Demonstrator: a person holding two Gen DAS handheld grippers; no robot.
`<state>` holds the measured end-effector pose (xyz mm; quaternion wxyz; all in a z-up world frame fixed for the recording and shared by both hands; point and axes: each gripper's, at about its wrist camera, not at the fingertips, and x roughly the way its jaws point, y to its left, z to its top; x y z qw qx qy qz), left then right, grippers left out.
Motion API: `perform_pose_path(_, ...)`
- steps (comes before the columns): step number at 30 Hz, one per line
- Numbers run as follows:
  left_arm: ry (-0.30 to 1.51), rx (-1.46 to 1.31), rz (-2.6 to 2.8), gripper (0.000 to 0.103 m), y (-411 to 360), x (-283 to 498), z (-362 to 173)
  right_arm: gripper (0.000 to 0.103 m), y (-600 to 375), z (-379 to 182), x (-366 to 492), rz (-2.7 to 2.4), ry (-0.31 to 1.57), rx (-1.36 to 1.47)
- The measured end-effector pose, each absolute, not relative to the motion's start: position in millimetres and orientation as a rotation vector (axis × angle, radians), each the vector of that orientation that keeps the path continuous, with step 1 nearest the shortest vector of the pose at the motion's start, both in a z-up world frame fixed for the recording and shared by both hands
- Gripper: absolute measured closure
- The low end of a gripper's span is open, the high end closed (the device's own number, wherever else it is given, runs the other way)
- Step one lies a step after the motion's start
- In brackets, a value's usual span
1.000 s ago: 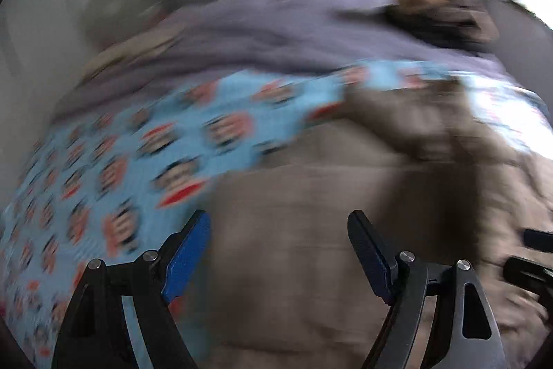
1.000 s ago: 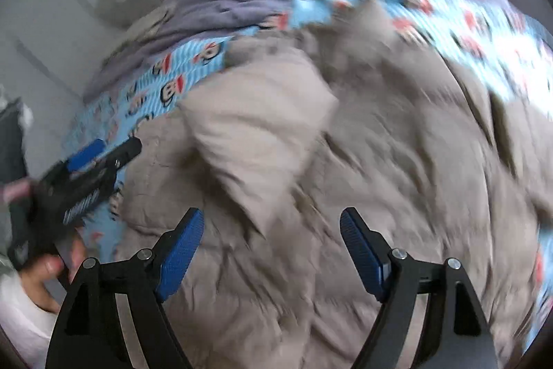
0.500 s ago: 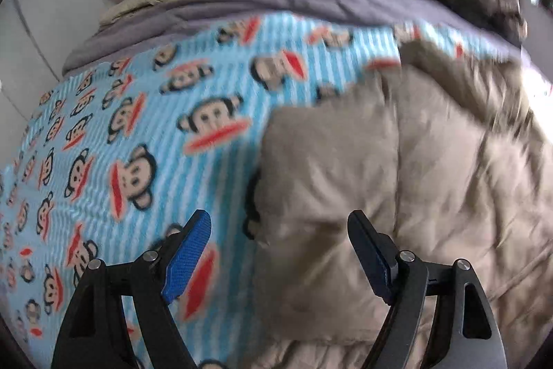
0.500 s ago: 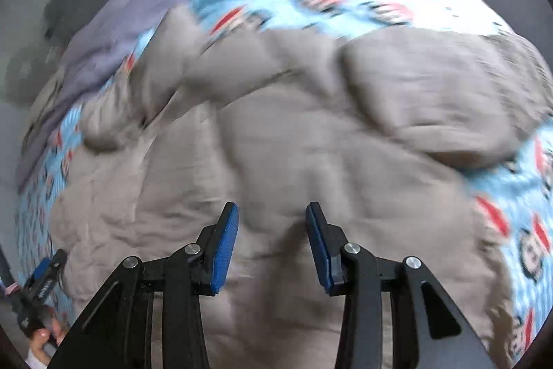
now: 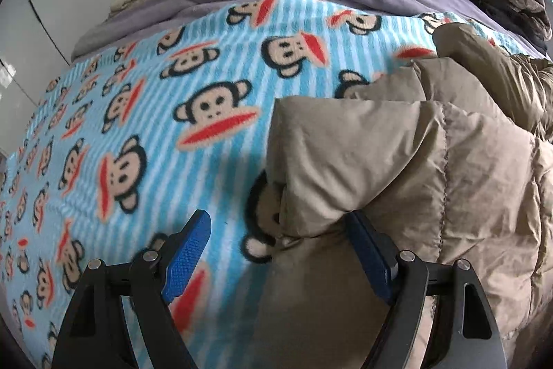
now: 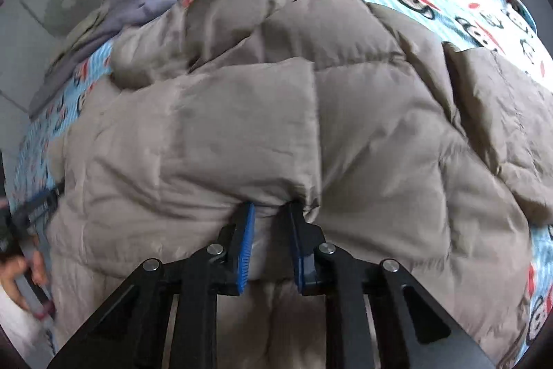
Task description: Fold large clothes
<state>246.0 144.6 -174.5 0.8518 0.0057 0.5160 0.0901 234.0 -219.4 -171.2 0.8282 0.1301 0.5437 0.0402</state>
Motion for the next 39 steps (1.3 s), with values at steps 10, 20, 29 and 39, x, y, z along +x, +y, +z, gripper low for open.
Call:
perform_pose_path(10,1.098,0.027,0.114,0.021,129.0,221.8,-134.8,0.07,-257.9,-148.9,191.2,0.052,1.158,0.468)
perform_pose_path(20,1.177,0.071,-0.133,0.021,31.7,181.2,-115.2,0.048,-299.1,-142.8,112.7,0.057,1.157,0.61)
perform_pose_path(29,1.212,0.083,-0.264,0.008,-54.1,166.4,-115.6,0.031,-369.4,-141.8,80.1,-0.019,1.108,0.714)
perform_pose_path(39,1.237,0.138,-0.293,0.0,-120.3,164.6,-119.0,0.018,-456.5,-154.7,66.8,-0.115,1.045,0.816)
